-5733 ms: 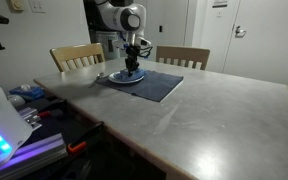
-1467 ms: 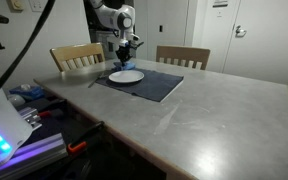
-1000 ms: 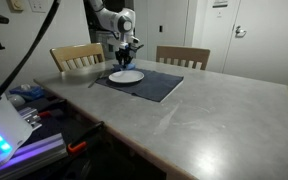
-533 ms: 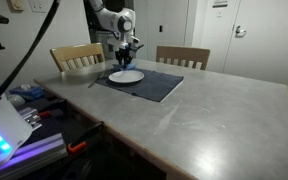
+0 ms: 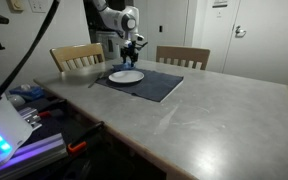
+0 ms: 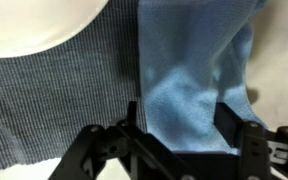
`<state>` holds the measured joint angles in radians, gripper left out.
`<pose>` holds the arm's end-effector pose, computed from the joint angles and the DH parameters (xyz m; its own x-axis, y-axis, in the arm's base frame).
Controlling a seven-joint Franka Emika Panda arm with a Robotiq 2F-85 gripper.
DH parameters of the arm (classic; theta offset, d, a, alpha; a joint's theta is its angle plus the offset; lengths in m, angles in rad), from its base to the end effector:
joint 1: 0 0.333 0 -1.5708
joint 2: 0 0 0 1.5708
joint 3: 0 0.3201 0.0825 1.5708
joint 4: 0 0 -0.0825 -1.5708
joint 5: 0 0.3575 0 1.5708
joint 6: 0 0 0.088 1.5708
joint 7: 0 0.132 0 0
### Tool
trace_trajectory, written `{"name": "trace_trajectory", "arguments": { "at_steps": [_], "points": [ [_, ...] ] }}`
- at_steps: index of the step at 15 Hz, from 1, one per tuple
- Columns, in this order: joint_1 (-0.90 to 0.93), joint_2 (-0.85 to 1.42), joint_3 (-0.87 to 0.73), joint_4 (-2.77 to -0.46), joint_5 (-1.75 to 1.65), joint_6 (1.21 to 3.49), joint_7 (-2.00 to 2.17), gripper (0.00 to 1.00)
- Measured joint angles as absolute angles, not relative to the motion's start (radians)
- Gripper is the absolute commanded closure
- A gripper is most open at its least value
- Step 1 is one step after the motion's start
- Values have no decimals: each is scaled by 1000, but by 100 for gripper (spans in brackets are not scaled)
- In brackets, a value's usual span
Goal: Wipe the plate with the blue cloth
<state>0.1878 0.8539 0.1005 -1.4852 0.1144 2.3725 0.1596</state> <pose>0.6763 0.1920 0.1657 0.9999 0.0120 0.0009 0.0120 -0.9871 -0.1594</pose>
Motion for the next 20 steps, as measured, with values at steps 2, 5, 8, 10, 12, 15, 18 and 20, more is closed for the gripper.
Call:
{"name": "trace_trajectory", "arguments": {
  "at_steps": [2, 5, 8, 10, 12, 15, 18, 20],
  "points": [
    [188, 854, 77, -1463, 110, 2381, 187, 0],
    [190, 854, 46, -1433, 104, 2391, 227, 0],
    [195, 854, 19, -1406, 90, 2392, 277, 0],
    [199, 854, 4, -1396, 85, 2393, 308, 0],
    [203, 854, -9, -1394, 84, 2393, 331, 0],
    [207, 855, -22, -1394, 81, 2393, 356, 0],
    [212, 860, -27, -1394, 72, 2392, 374, 0],
    [217, 867, -29, -1394, 65, 2392, 382, 0]
  ]
}}
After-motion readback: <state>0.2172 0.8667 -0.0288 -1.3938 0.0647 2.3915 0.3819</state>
